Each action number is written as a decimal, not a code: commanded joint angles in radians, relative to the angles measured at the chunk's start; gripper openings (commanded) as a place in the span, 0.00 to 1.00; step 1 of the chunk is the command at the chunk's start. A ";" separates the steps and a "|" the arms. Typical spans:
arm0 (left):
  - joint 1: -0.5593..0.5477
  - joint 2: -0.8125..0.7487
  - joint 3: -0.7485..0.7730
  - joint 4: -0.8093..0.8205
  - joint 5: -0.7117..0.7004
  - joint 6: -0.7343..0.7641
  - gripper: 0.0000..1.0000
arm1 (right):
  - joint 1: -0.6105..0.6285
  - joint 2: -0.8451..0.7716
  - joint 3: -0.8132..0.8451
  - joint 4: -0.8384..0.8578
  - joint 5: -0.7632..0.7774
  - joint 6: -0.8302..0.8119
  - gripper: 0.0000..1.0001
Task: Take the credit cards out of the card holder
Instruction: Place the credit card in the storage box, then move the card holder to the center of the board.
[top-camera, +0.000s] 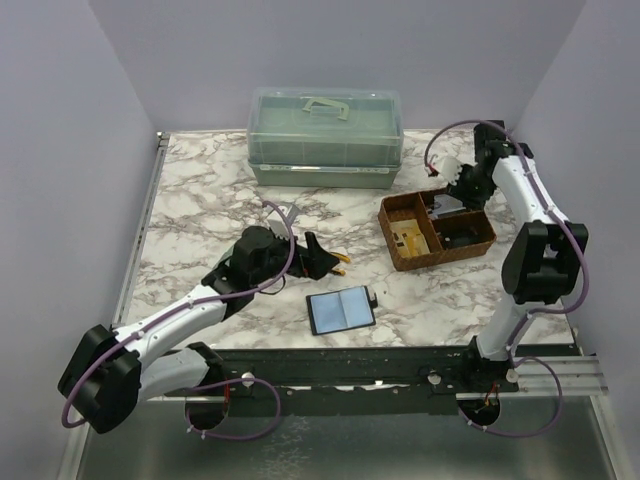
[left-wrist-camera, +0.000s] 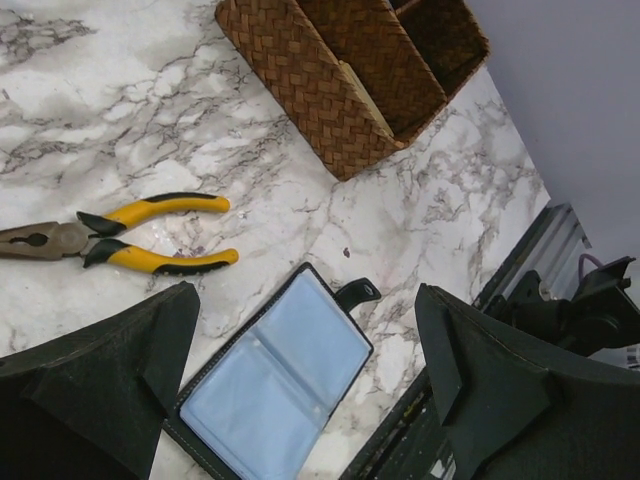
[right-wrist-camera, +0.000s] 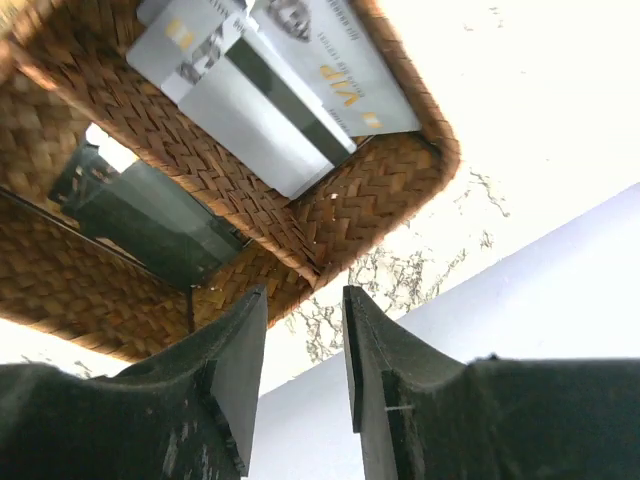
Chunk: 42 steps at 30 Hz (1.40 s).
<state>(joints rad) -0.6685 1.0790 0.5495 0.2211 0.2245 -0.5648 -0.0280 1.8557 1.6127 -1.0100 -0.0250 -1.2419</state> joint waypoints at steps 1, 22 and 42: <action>0.005 -0.009 -0.036 0.046 0.055 -0.101 0.97 | -0.006 -0.144 -0.013 0.068 -0.202 0.229 0.41; -0.365 0.348 0.041 -0.078 -0.433 -0.382 0.66 | 0.358 -0.272 -0.737 0.570 -0.983 0.993 0.57; -0.495 0.769 0.578 -0.851 -0.712 -0.646 0.70 | 0.358 -0.187 -0.706 0.593 -0.853 1.113 0.55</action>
<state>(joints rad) -1.1481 1.7657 1.0771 -0.4103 -0.4110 -1.1404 0.3260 1.6459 0.8860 -0.4328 -0.8986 -0.1555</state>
